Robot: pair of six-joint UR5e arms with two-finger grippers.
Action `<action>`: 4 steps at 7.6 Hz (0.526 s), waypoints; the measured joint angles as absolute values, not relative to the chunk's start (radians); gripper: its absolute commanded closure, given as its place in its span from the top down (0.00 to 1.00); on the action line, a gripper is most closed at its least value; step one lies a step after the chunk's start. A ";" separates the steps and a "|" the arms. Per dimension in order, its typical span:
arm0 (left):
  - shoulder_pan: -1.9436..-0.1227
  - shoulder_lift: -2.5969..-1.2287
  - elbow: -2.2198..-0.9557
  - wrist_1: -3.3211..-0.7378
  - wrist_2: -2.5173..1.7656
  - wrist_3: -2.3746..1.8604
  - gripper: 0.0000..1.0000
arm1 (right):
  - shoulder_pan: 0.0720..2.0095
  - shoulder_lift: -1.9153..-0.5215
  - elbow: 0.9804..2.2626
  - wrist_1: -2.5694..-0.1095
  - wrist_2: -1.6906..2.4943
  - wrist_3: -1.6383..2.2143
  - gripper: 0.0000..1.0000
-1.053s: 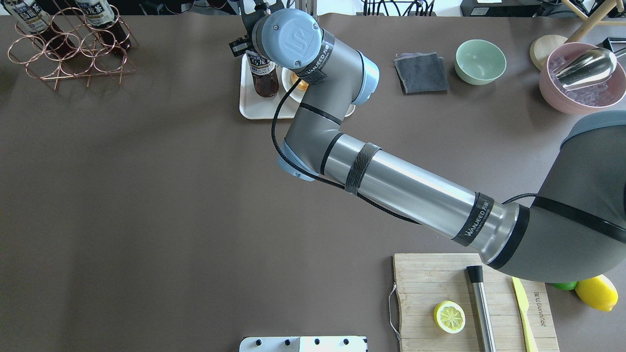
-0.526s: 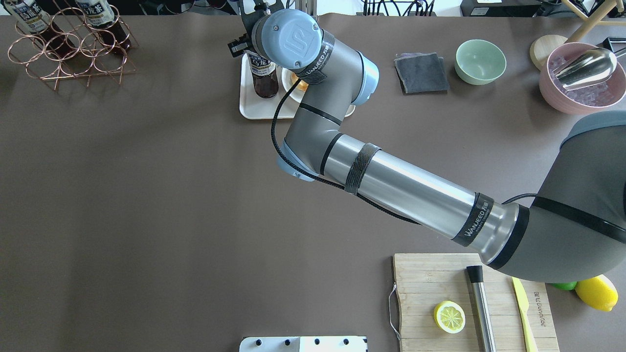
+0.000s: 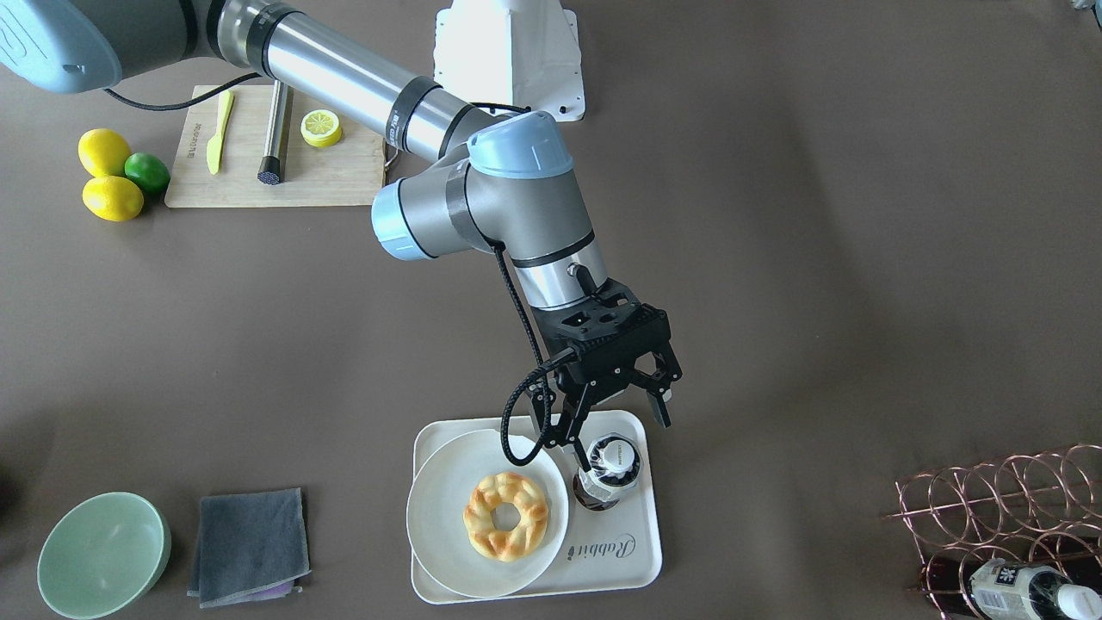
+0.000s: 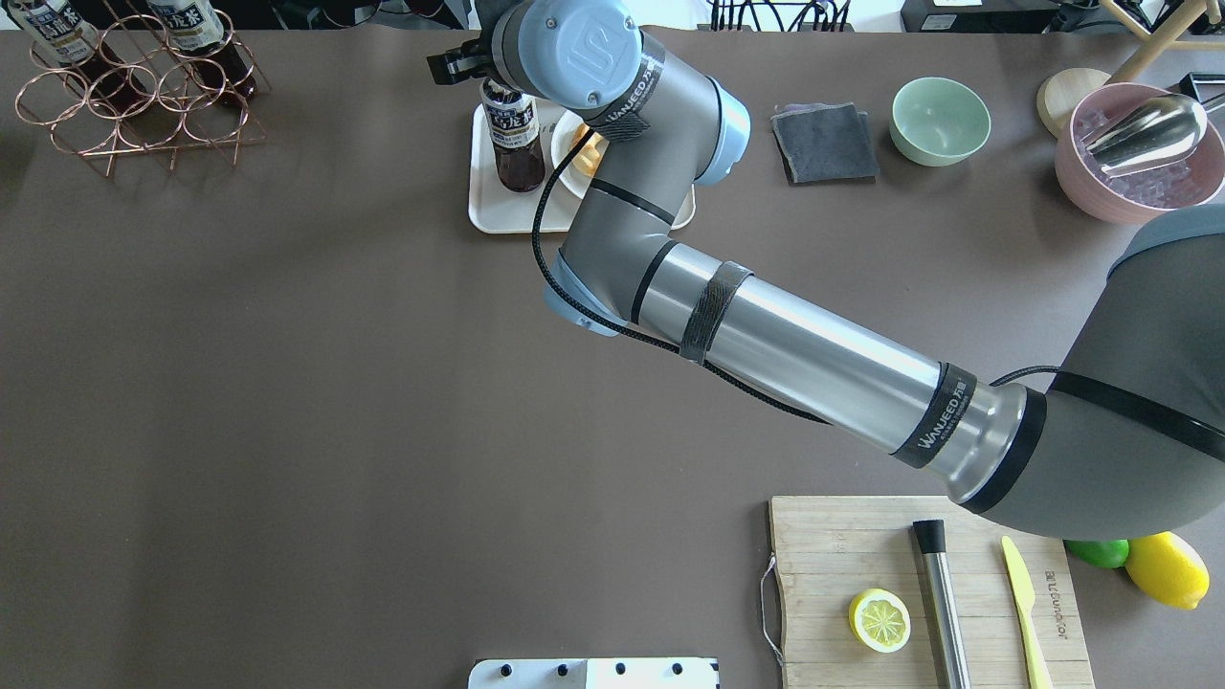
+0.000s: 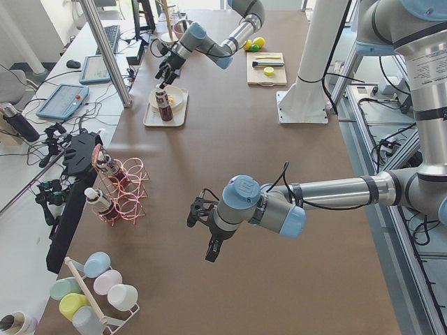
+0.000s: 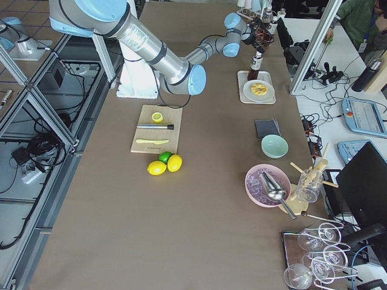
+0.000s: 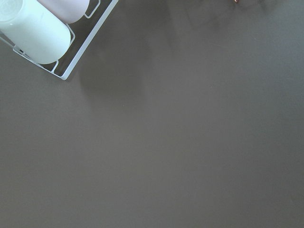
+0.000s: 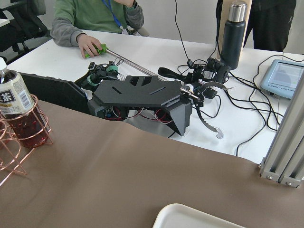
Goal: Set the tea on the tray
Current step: 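Carry the bottle to the white tray beside the plate and lower it, then open the right gripper and withdraw the right arm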
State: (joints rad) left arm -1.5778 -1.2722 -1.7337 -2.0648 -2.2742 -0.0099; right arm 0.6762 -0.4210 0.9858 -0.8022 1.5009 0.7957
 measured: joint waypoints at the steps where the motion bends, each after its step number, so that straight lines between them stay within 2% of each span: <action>1: -1.588 -1.269 -1.742 -2.061 -2.298 -0.010 1.00 | 0.703 -0.428 1.017 -0.818 1.559 0.810 1.00; 4: -1.604 -1.260 -1.757 -2.053 -2.325 -0.011 1.00 | 0.848 -0.576 1.295 -1.034 1.837 0.843 1.00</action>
State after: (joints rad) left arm -1.6036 -1.2601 -1.7569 -2.0526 -2.3252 -0.0115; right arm 0.8477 -0.5755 1.2948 -1.0339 1.8369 0.8431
